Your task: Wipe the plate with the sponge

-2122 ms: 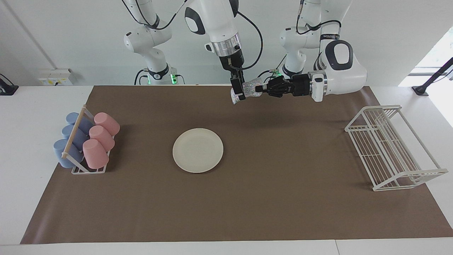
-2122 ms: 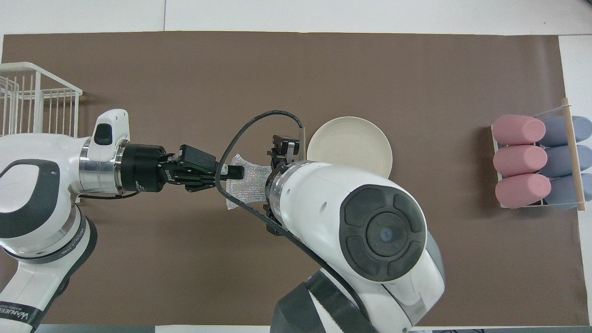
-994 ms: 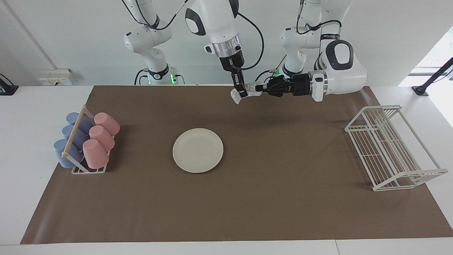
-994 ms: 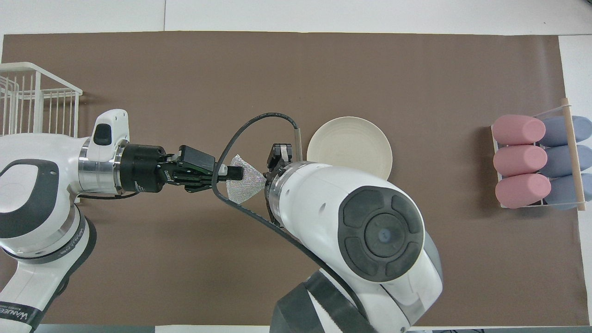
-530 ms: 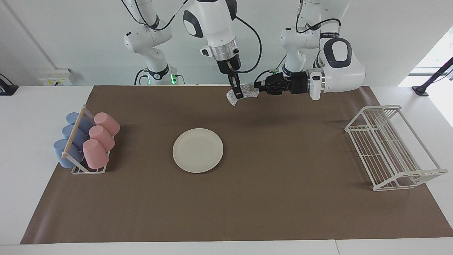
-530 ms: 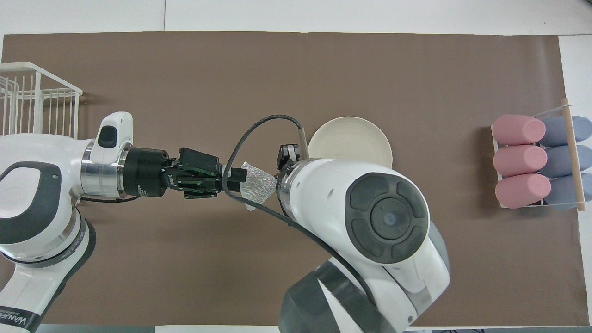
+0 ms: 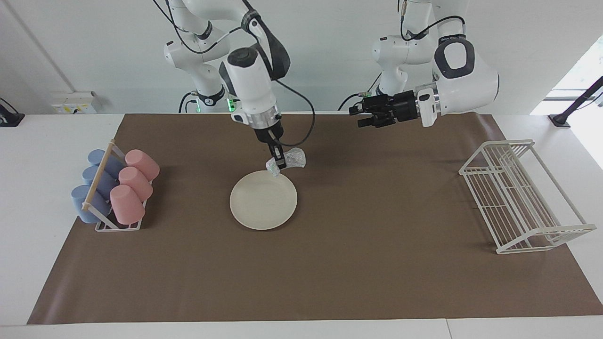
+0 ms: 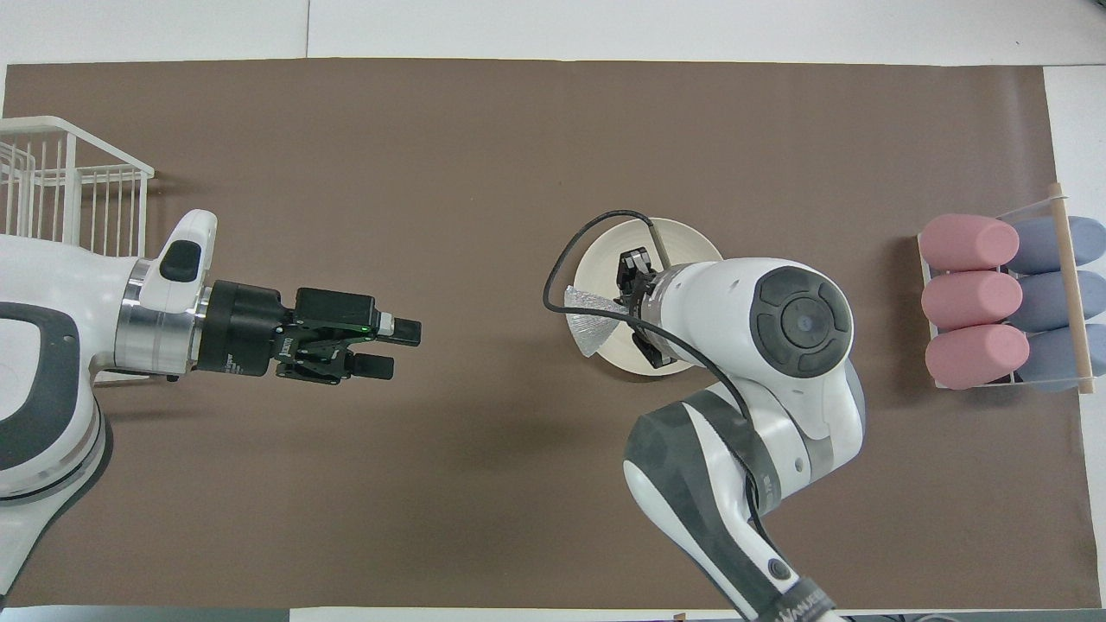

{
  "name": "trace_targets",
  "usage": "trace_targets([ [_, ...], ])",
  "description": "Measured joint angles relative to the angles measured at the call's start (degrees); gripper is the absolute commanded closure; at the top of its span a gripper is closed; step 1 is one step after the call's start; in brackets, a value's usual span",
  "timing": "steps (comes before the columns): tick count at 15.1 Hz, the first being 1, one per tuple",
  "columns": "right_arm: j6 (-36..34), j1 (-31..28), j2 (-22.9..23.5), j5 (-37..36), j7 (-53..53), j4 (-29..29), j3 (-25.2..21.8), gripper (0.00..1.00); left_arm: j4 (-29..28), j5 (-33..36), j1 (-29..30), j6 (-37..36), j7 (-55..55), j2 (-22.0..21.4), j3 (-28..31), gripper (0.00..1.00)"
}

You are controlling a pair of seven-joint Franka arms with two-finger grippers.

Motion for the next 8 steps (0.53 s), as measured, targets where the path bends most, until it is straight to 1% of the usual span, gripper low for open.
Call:
trace_targets([
  [2, 2.4, -3.0, 2.5, 0.0, -5.7, -2.1, -0.1, 1.00, 0.4, 7.5, 0.3, 0.0, 0.0, 0.0, 0.2, 0.00],
  [4, 4.1, -4.9, 5.3, 0.0, -9.4, -2.8, -0.1, 1.00, 0.7, 16.0, 1.2, 0.3, 0.0, 0.0, 0.4, 0.00],
  [7, 9.8, -4.3, 10.1, 0.0, -10.1, -3.8, 0.1, 1.00, 0.8, 25.7, 4.6, 0.5, 0.6, 0.0, 0.4, 0.00],
  [8, 10.3, -3.9, 10.0, 0.0, -10.1, -3.6, 0.1, 1.00, 0.8, 28.3, 5.7, 0.6, 1.4, 0.0, 0.5, 0.00],
])
